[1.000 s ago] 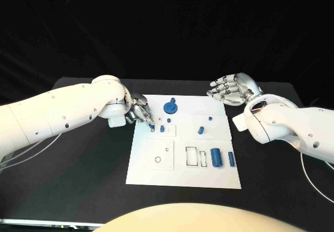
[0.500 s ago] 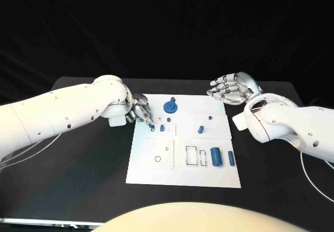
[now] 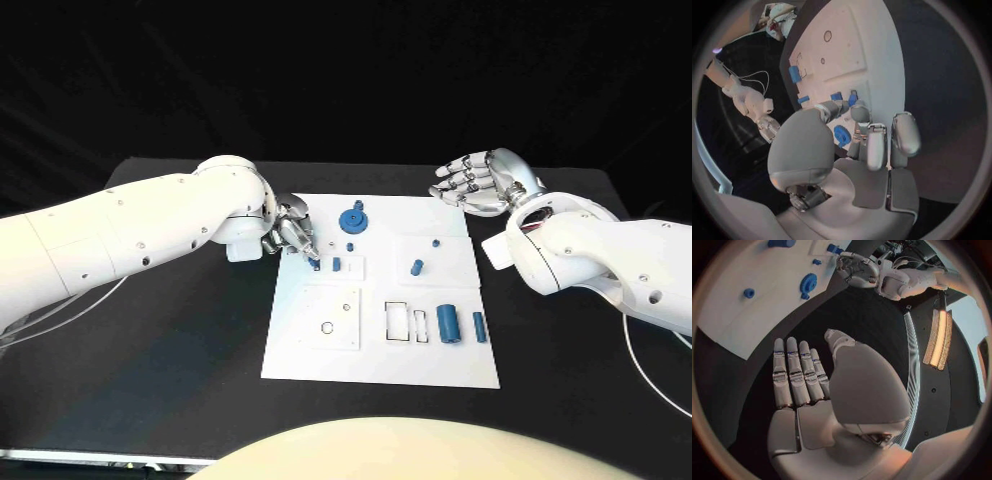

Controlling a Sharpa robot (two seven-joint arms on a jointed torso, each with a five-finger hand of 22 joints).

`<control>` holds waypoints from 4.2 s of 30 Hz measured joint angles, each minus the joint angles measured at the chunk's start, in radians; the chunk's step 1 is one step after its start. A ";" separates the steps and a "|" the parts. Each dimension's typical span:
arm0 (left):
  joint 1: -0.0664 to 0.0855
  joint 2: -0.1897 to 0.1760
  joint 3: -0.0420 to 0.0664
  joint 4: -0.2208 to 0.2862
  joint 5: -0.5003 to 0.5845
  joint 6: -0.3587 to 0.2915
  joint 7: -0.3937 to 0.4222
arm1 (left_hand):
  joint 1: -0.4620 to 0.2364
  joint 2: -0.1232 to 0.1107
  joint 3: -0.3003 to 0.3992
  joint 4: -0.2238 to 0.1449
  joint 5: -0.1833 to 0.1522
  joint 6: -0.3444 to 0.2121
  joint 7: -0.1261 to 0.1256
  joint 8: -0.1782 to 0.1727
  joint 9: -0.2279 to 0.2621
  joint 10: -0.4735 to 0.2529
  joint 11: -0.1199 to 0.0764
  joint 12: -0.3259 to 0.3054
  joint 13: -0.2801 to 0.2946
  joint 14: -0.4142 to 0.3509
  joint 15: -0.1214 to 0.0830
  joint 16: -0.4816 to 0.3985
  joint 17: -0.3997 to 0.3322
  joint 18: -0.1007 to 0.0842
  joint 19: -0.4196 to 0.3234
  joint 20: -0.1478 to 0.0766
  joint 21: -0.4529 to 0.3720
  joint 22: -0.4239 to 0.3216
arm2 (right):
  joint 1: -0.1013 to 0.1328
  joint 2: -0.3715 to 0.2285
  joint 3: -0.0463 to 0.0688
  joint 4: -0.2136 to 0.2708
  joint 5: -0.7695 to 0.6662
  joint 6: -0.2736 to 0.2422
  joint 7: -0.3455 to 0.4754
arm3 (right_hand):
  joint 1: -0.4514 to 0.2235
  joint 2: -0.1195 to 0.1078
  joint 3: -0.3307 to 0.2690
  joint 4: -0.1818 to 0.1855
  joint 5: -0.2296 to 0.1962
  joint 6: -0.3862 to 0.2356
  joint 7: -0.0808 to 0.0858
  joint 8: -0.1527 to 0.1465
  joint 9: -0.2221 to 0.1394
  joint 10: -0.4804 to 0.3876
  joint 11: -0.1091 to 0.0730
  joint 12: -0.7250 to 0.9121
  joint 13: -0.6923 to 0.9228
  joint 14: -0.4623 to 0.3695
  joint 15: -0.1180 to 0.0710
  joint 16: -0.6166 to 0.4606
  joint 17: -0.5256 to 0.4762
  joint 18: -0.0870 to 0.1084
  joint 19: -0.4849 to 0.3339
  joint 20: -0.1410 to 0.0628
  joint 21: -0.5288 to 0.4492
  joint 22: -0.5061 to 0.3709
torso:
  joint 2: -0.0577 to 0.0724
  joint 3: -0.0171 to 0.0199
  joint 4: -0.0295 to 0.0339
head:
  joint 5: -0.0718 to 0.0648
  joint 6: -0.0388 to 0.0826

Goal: Assemble the parts on the task board

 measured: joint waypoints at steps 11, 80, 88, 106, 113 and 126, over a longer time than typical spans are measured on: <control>0.001 0.001 -0.002 -0.001 0.002 0.008 0.000 | 0.000 0.000 0.000 0.000 0.004 0.000 0.000 0.000 0.000 0.000 0.000 0.000 0.000 0.000 0.000 0.000 0.000 0.000 0.000 0.000 0.000 0.000 | 0.000 0.000 0.000 0.000 0.000 0.001 -0.001 | 0.000 0.000 0.000 0.000 0.004 0.000 0.000 0.000 -0.001 -0.004 0.004 -0.004 -0.001 0.000 0.000 0.000 -0.001 0.000 0.000 0.000 0.000 -0.002 | 0.000 0.0000 -0.0008 | 0.001 -0.001; 0.006 0.044 -0.018 -0.050 0.013 0.046 -0.010 | -0.011 0.004 0.000 0.000 0.006 0.011 0.000 0.001 0.004 0.011 -0.001 0.010 0.022 0.000 0.000 0.000 0.000 0.000 0.000 0.000 0.003 0.006 | 0.000 0.000 0.000 0.000 0.000 0.001 -0.005 | 0.000 0.000 0.000 0.000 0.004 0.000 0.000 0.000 -0.003 -0.001 0.006 -0.004 -0.002 0.000 0.000 -0.004 -0.007 0.000 -0.003 0.003 0.000 -0.010 | 0.000 -0.0002 -0.0007 | -0.010 -0.015; 0.005 0.045 -0.020 -0.053 0.016 0.040 -0.010 | -0.071 0.012 -0.021 -0.024 -0.005 0.011 -0.019 -0.004 0.021 0.023 -0.006 0.003 0.013 0.000 -0.008 0.000 0.000 0.000 0.000 0.000 0.003 0.002 | 0.000 0.000 0.000 0.000 0.000 0.001 -0.005 | 0.000 0.000 0.000 0.000 0.004 0.000 0.000 0.000 -0.003 -0.001 0.006 -0.004 -0.002 0.000 0.000 -0.004 -0.007 0.000 -0.003 0.003 0.000 -0.010 | -0.001 -0.0002 0.0004 | -0.011 -0.015; 0.004 0.036 -0.021 -0.056 0.039 0.037 -0.010 | -0.180 0.025 -0.143 0.048 -0.019 0.030 -0.023 -0.043 0.011 0.006 -0.008 -0.005 0.007 0.003 -0.011 0.000 0.000 0.000 0.004 -0.004 -0.015 -0.015 | 0.000 0.000 0.000 -0.001 0.000 0.001 -0.005 | 0.004 -0.004 0.003 -0.003 0.014 0.000 0.000 0.000 -0.005 -0.001 0.006 -0.008 -0.003 0.003 0.004 -0.009 -0.013 0.000 -0.007 0.007 0.000 -0.018 | -0.001 -0.0009 -0.0007 | -0.011 -0.015; 0.001 0.025 -0.021 -0.054 0.046 0.023 -0.008 | -0.180 0.025 -0.214 0.112 -0.093 0.030 -0.024 -0.054 0.013 -0.006 -0.003 -0.018 -0.011 0.003 -0.011 -0.006 0.000 0.000 -0.011 0.000 -0.031 -0.042 | 0.000 -0.001 0.000 -0.001 0.000 0.001 -0.005 | 0.004 -0.004 0.003 -0.003 0.018 0.000 0.000 0.000 -0.007 -0.001 0.006 -0.012 -0.003 0.004 0.004 -0.014 -0.020 0.000 -0.017 0.011 0.000 -0.029 | -0.001 0.0000 0.0003 | -0.011 -0.014; -0.005 -0.022 -0.001 0.000 0.074 -0.094 0.022 | -0.079 0.029 -0.271 0.128 -0.125 -0.078 0.030 -0.070 0.025 -0.160 0.039 -0.135 -0.149 -0.018 0.025 -0.108 -0.103 0.034 -0.172 0.026 -0.187 -0.272 | 0.000 -0.003 0.000 -0.001 0.000 0.001 -0.005 | 0.004 -0.004 0.003 -0.003 0.018 0.000 0.000 -0.004 -0.009 -0.001 0.006 -0.015 -0.003 0.004 0.004 -0.019 -0.024 0.000 -0.027 0.016 0.000 -0.039 | 0.000 -0.0003 -0.0012 | -0.017 -0.007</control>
